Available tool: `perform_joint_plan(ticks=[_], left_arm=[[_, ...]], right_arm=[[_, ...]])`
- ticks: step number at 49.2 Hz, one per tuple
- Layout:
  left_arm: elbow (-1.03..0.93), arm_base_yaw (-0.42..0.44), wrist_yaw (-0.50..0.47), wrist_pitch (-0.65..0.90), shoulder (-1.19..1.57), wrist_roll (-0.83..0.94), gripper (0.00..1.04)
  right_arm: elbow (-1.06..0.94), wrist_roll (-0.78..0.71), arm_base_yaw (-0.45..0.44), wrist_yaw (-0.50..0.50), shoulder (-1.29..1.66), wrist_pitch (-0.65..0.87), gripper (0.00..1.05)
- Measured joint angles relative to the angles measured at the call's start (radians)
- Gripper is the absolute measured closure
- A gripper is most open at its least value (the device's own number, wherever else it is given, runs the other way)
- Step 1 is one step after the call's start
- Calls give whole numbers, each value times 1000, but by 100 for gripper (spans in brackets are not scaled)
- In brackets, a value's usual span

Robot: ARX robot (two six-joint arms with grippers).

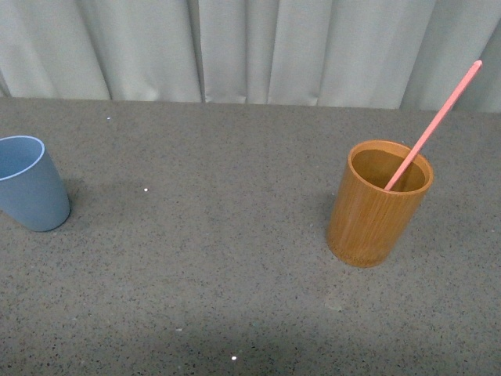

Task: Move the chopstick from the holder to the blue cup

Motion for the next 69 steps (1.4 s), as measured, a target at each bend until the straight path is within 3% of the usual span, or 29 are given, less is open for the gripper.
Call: perform_joint_plan(ticks=[69], left_arm=[[0, 0, 0, 0, 0, 0, 7]], right_arm=[[0, 0, 0, 0, 0, 0, 10]])
